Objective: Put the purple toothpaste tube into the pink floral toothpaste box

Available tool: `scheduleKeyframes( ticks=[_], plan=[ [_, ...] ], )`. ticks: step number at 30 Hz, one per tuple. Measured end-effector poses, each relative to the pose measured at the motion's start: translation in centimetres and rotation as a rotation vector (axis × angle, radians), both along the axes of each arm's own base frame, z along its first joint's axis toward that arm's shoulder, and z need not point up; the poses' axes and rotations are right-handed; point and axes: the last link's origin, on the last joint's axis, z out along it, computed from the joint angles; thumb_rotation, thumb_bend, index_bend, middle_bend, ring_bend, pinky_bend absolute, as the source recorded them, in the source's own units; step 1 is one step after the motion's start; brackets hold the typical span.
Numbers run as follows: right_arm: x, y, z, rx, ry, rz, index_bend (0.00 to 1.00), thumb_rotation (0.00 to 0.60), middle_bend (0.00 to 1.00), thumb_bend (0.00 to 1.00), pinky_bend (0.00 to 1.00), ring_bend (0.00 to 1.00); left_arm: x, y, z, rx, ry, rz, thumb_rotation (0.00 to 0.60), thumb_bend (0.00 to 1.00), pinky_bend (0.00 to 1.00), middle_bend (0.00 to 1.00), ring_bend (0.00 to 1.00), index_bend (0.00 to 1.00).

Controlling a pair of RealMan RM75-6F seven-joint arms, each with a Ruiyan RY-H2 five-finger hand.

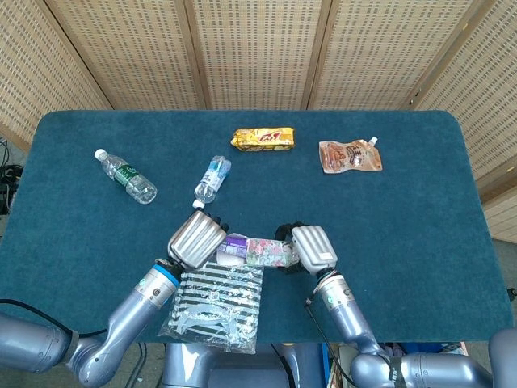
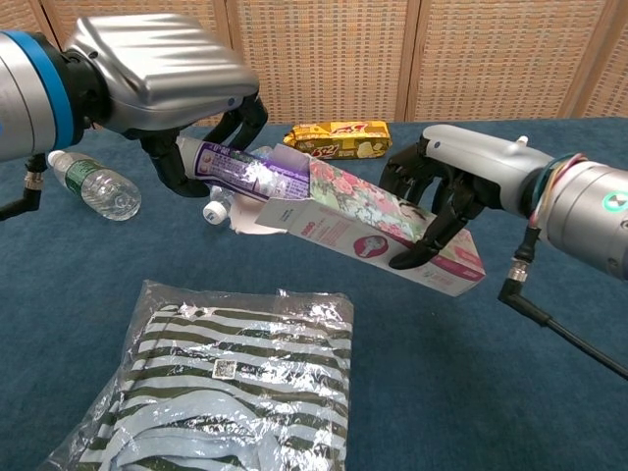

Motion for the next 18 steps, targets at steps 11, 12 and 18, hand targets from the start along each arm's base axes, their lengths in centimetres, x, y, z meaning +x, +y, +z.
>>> scheduleKeyframes(
  ticks=[11,12,18],
  plan=[
    [0.3,0.3,0.1,0.008,-0.037,0.01,0.57,0.6,0.46,0.09,0.45,0.38,0.6,-0.1,-0.3,0.034,-0.001,-0.038,0.6,0.4,0.65,0.74,0.66,0.87],
    [0.4,0.3,0.0,0.008,-0.036,0.011,0.57,0.6,0.46,0.09,0.45,0.38,0.8,-0.2,-0.4,0.036,-0.003,-0.045,0.6,0.4,0.65,0.72,0.65,0.87],
    [0.5,0.3,0.0,0.005,-0.046,0.007,0.57,0.6,0.46,0.09,0.45,0.38,1.6,-0.4,-0.5,0.065,-0.006,-0.115,0.6,0.4,0.59,0.63,0.56,0.86]
  ],
)
